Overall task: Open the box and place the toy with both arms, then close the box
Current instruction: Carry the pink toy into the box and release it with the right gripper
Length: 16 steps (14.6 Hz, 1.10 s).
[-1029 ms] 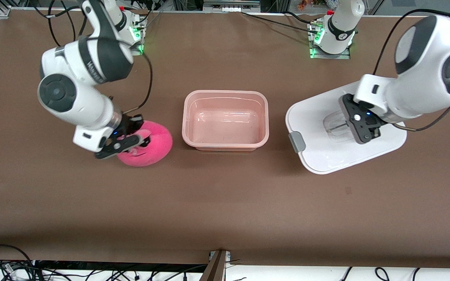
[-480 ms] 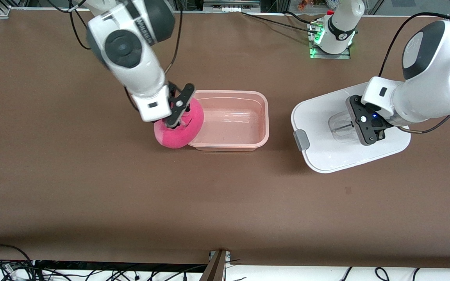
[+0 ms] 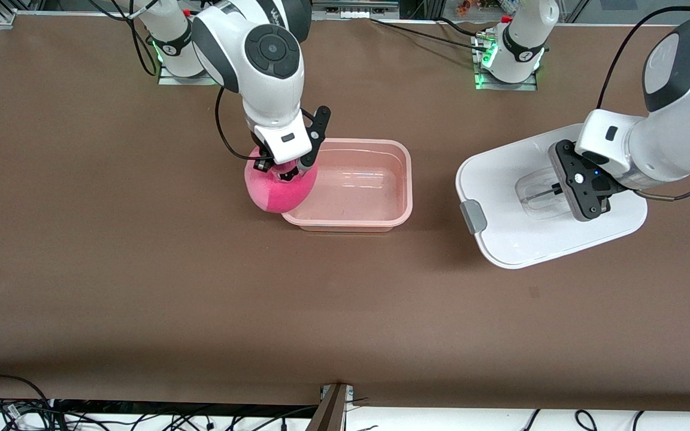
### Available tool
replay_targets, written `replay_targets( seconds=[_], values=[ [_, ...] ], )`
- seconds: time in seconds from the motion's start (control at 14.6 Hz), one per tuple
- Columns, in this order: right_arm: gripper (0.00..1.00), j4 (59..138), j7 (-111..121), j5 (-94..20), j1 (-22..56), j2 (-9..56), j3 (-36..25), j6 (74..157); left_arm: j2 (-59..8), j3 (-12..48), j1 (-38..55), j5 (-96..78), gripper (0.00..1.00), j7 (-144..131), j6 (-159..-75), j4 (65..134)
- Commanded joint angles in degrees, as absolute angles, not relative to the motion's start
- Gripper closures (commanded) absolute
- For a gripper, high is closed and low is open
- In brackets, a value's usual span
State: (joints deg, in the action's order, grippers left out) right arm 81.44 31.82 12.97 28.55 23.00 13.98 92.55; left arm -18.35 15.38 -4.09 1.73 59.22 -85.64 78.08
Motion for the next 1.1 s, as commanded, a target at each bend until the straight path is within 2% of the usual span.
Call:
replay_targets(
  seconds=[0.0, 0.14, 0.21, 0.27, 0.55, 0.82, 1.03],
  values=[
    [1.0, 80.69, 32.43, 15.72, 30.75, 25.57, 13.89, 92.46, -23.89, 15.82, -4.66, 6.66, 1.0, 62.31, -85.25, 74.98],
    [1.0, 80.59, 31.38, 16.17, 31.81, 26.98, 13.89, 94.73, -23.73, 16.0, -5.27, 7.3, 1.0, 63.1, -85.17, 74.62],
    [0.93, 80.6, 28.77, 16.0, 32.16, 27.68, 13.89, 95.79, -23.64, 16.0, -5.45, 7.03, 1.0, 63.02, -85.17, 74.53],
    [0.01, 80.51, 24.3, 15.91, 33.21, 28.03, 13.89, 96.5, -23.82, 16.0, -5.1, 7.55, 1.0, 63.1, -85.17, 74.44],
    [0.0, 80.07, -0.48, 16.0, 38.66, 28.39, 13.97, 102.38, -24.34, 15.91, -5.1, 7.47, 1.0, 63.02, -85.17, 74.53],
    [0.0, 74.1, -8.0, 13.98, 38.24, 27.69, 13.63, 100.38, -24.35, 15.91, -5.01, 7.47, 1.0, 62.93, -85.17, 74.62],
    [0.0, 73.21, -8.09, 13.36, 35.26, 24.53, 10.12, 97.04, -24.69, 15.82, -4.31, 7.73, 1.0, 62.93, -85.34, 74.62]
  ],
)
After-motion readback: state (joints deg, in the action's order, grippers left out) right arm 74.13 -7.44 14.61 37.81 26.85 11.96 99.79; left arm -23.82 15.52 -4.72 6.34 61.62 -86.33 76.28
